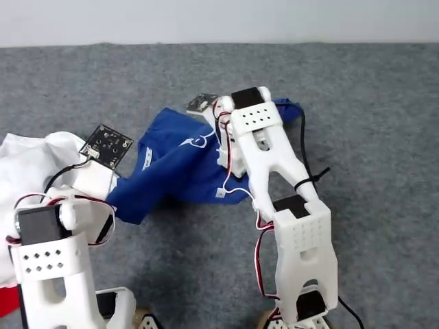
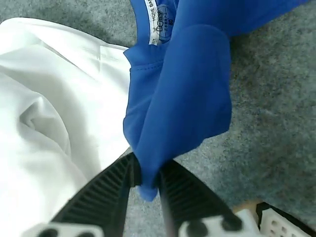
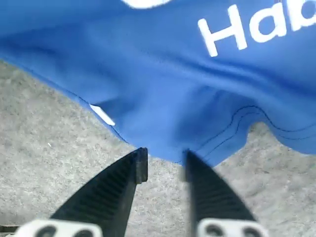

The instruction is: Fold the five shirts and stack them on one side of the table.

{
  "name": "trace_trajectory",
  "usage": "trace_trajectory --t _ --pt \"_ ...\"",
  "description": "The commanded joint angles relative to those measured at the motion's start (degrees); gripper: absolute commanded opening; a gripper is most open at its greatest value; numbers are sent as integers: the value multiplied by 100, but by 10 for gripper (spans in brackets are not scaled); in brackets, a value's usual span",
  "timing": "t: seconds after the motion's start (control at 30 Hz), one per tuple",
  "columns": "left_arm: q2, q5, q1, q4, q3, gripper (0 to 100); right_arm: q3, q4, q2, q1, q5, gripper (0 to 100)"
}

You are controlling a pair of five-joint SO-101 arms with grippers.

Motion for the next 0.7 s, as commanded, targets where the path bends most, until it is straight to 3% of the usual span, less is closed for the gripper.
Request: trace_trajectory --t 0.0,0.13,0.67 --pt "-62 35 -26 9 40 13 -88 215 -400 -13 -18 246" --pt "-88 35 -26 9 198 13 141 163 -145 -145 237 246" --pt "-70 35 -26 9 215 13 114 -532 1209 -462 53 246"
